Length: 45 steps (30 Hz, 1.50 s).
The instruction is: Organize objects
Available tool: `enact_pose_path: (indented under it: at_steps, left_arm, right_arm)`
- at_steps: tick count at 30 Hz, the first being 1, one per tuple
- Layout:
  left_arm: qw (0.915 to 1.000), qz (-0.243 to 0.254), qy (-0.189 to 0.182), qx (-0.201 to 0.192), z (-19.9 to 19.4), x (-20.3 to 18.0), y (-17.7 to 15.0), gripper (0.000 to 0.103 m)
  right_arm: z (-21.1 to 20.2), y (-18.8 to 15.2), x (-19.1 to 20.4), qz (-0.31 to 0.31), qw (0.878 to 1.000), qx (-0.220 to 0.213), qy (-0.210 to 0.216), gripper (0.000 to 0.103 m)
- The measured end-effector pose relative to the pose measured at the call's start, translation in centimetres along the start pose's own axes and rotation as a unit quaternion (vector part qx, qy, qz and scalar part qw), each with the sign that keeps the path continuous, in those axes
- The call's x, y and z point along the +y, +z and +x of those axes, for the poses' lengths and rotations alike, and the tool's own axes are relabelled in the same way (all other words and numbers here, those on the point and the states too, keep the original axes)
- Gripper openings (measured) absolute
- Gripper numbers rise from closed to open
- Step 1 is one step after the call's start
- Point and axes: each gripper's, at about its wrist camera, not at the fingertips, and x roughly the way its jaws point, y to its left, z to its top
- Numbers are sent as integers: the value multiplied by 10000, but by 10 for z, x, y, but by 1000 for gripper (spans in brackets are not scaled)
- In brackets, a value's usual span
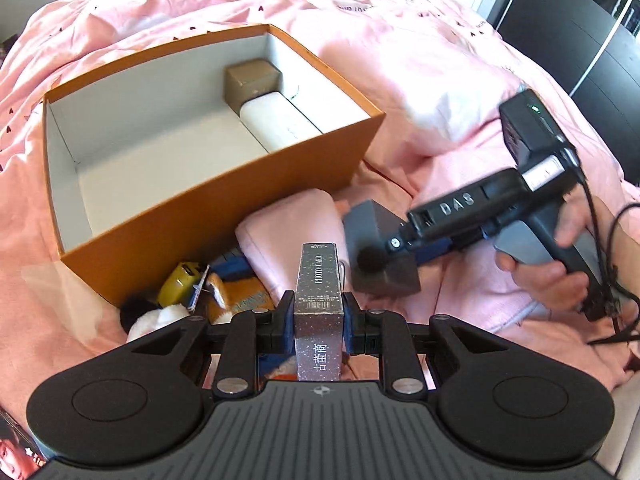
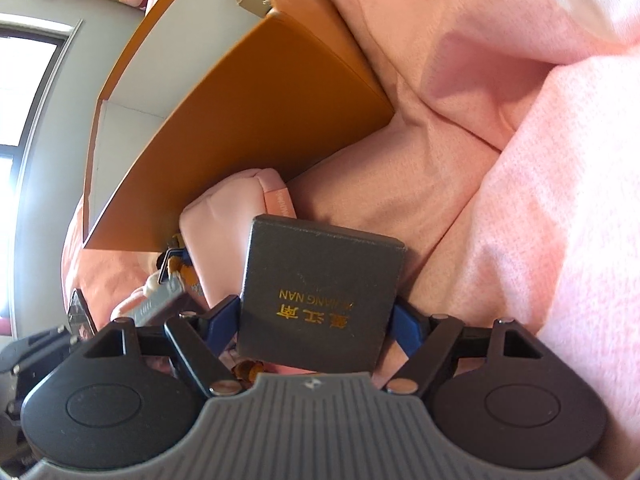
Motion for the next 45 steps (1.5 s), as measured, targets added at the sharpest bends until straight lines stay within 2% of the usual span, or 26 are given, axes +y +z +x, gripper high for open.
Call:
enact_pose_path:
  at_steps: [6, 12, 13, 16, 20, 24, 30, 37, 40, 45]
  left_arm:
    - [9999, 36, 77, -148, -2, 3, 12, 26]
    - [9988, -49, -52, -494, -25, 9, 25, 26]
    - [9983, -87, -72, -575, -31, 12, 28, 26]
    - [9965, -210, -109, -807, -45, 23, 39, 26]
    - [9936, -344, -20, -1073, -59, 41, 61, 26]
    - [9921, -591, 109, -1102, -57, 65, 85, 25]
    - [9902, -1019, 297, -903, -25, 103, 106, 25]
    - [9893, -1250, 173, -729, 3, 129, 108, 25]
    - [9889, -1326, 33, -676, 13, 135, 108, 25]
    - [9881, -1435, -90, -543, 32, 145, 109, 25]
  right_arm:
    - [-17, -6, 27, -569, 9980, -217, -178, 79]
    - [-56, -2, 61, -1314, 9894, -590, -182, 79]
    - [-76, 2, 57, -1462, 9869, -648, -192, 79]
    - [-91, 11, 76, -1861, 9791, -785, -241, 79]
    - [-97, 33, 103, -2240, 9702, -866, -330, 79]
    - [-95, 62, 125, -2521, 9623, -839, -579, 79]
    - [-43, 107, 149, -2737, 9566, -369, -926, 79]
    - [37, 129, 150, -2938, 9422, 630, -1481, 79]
    - [60, 137, 143, -2829, 9395, 980, -1665, 79]
    - [83, 147, 130, -2396, 9430, 1483, -1773, 79]
